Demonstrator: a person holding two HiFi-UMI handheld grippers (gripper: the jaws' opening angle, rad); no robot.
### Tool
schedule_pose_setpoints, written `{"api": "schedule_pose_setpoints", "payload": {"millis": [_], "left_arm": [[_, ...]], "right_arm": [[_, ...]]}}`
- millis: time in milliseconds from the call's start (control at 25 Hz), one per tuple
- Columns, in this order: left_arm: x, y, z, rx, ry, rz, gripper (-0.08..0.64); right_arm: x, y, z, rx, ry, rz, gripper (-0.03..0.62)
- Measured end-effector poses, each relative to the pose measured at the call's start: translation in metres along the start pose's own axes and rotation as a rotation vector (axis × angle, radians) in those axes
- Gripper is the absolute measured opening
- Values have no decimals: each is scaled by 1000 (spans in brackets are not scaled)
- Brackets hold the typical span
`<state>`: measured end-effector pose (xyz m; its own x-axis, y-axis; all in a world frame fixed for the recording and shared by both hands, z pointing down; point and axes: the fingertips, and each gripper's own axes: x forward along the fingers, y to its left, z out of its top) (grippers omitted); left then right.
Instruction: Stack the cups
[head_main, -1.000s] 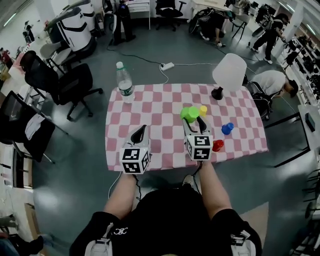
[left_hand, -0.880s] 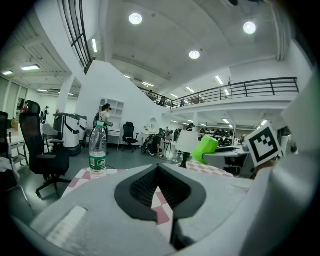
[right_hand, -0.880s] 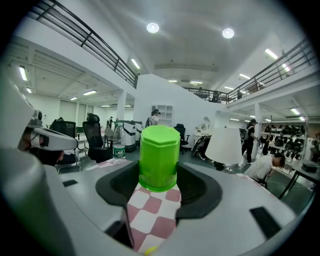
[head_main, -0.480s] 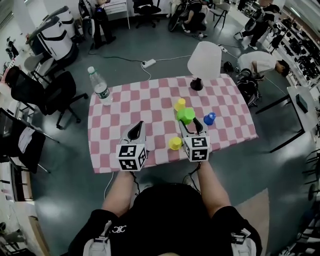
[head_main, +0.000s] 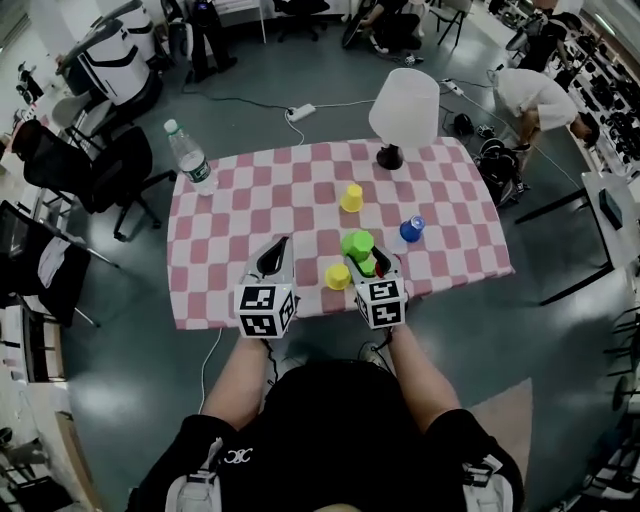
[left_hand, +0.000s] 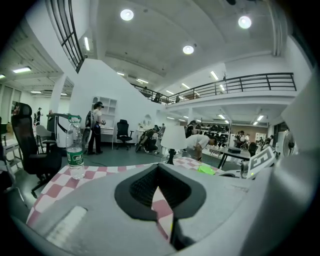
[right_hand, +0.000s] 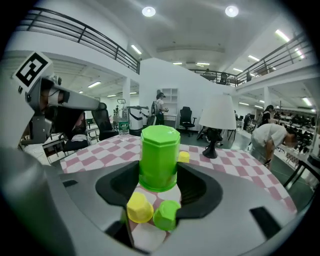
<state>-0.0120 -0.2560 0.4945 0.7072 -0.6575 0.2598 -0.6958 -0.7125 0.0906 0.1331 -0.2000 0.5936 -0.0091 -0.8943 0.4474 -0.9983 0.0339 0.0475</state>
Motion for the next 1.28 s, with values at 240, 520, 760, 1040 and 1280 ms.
{"api": "schedule_pose_setpoints", "payload": {"millis": [240, 520, 760, 1040, 1280], "left_arm": [[-8, 3, -8, -10, 20, 41, 15], [-12, 0, -13, -7, 37, 59, 15], [-15, -7, -14, -5, 33, 63, 15], [-19, -12, -12, -3, 28, 68, 15], [-18, -15, -11, -2, 23, 61, 15]], "right_arm": [[9, 9, -34, -4, 60, 45, 236], [13, 18, -57, -19, 95, 65, 238], [15, 17, -78, -18, 133, 68, 239], [21, 23, -88, -58, 123, 88, 241], [18, 23, -79, -20, 56, 120, 321]]}}
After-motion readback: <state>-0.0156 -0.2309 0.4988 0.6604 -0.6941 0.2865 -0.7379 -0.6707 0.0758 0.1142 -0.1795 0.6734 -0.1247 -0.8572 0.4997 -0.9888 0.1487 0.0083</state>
